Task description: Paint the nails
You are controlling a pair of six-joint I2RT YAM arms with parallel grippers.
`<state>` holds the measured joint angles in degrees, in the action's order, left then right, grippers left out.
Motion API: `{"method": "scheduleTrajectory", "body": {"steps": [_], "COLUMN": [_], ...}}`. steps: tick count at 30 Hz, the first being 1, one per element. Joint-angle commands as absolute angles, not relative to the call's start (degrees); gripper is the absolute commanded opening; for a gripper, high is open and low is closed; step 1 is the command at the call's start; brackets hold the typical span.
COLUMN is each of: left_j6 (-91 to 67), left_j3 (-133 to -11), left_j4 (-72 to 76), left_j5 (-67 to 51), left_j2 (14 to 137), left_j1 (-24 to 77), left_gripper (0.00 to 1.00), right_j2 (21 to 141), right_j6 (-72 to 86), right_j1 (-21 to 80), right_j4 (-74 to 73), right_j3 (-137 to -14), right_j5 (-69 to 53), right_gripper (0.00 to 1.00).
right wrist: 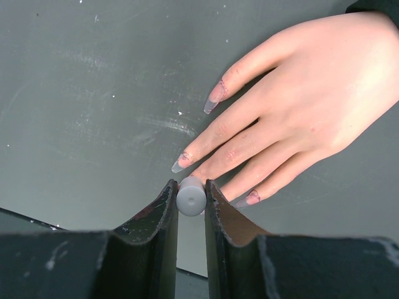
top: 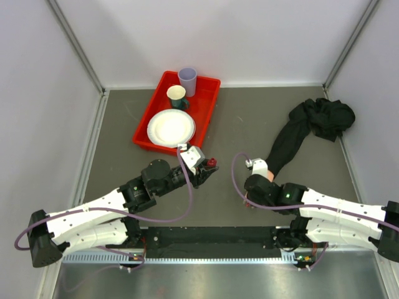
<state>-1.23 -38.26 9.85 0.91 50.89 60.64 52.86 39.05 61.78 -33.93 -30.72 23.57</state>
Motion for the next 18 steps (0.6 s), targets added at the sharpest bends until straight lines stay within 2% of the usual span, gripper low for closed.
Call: {"method": "scheduleTrajectory", "body": {"steps": [1,18], "left_j6": [-0.4,-0.4], "left_j3": [-41.0,-40.7], "left_j4": [12.2,12.1], "left_j5": [0.3,0.3], "left_j2": [50.4,49.8], "left_j1": [60.8,60.8], "left_gripper": [0.00,0.00], "right_j2": [52.4,53.7], "right_j6": [38.9,35.5], "right_j1": [62.4,62.5], "right_j4": [-32.5,-30.1], "right_j3": [-30.8,-30.9], "right_j5": [25.1,20.7], "right_gripper": [0.00,0.00]}}
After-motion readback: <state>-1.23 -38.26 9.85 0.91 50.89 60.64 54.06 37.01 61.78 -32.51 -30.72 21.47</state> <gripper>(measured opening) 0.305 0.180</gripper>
